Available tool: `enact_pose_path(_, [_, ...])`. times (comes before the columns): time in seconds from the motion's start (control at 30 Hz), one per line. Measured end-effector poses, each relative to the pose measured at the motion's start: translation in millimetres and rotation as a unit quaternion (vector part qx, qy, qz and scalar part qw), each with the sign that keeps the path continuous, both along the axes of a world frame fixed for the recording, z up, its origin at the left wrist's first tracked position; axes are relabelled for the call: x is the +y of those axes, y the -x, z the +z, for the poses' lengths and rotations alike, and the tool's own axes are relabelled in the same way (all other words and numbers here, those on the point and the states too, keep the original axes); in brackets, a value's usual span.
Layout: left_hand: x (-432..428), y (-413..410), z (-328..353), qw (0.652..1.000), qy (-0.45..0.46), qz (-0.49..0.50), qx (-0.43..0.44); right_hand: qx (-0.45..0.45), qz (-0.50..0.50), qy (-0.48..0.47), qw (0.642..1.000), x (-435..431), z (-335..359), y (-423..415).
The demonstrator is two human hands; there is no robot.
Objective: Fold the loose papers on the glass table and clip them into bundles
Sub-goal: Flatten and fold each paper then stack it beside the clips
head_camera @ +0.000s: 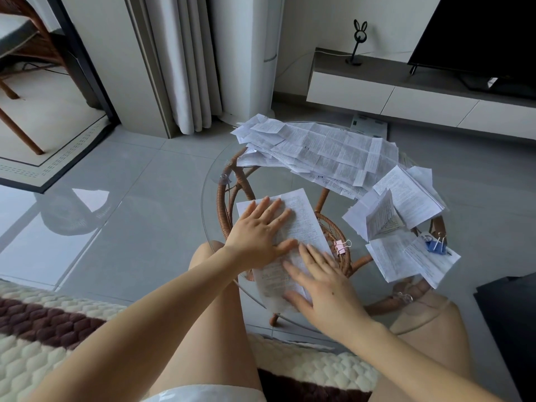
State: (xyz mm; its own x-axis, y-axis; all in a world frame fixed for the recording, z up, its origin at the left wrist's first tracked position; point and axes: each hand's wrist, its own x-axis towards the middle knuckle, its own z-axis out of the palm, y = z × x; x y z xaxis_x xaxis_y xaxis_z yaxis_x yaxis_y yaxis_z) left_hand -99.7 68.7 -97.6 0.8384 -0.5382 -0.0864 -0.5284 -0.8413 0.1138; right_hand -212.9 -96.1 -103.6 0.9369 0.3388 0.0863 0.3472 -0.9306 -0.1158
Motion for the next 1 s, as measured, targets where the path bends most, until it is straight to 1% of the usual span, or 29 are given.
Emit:
enact_pose_path(0.13, [1, 0, 1, 1.000, 0.000, -0.002, 0.000, 0.008, 0.027, 0.002, 1.000, -6, -1, 11])
enact_pose_path(0.33, [0, 3, 5, 1.000, 0.002, 0.001, -0.004, 0.031, 0.022, -0.034, 0.999, -4, -2, 13])
enact_pose_path(0.37, [-1, 9, 8, 1.000, 0.014, 0.000, -0.019, 0.028, 0.021, -0.033, 0.999, -4, -1, 14])
enact_pose_path(0.5, [-3, 58, 8, 0.985, 0.160, -0.036, -0.052, 0.011, 0.025, -0.036, 0.999, -5, 1, 15])
enact_pose_path(0.57, [3, 82, 2, 0.976, 0.199, -0.052, -0.076, 0.010, 0.022, -0.029, 0.999, -7, 0, 16])
enact_pose_path(0.6, [7, 92, 0, 0.974, 0.206, -0.054, -0.070, 0.011, 0.022, -0.025, 0.999, -7, -1, 17])
enact_pose_path(0.67, [15, 105, -5, 0.976, 0.200, -0.057, -0.058, 0.012, 0.019, -0.028, 0.999, -7, -2, 17])
enact_pose_path(0.77, [26, 105, -12, 0.984, 0.153, -0.074, -0.058, 0.022, 0.015, -0.023, 0.999, -7, -1, 17])
enact_pose_path(0.87, [30, 103, -9, 0.986, 0.120, -0.095, -0.059, 0.046, 0.015, -0.040, 0.998, -24, 1, 21])
enact_pose_path(1.0, [34, 104, -7, 0.986, 0.102, -0.123, -0.058, 0.046, -0.016, -0.064, 0.997, -50, 0, 29])
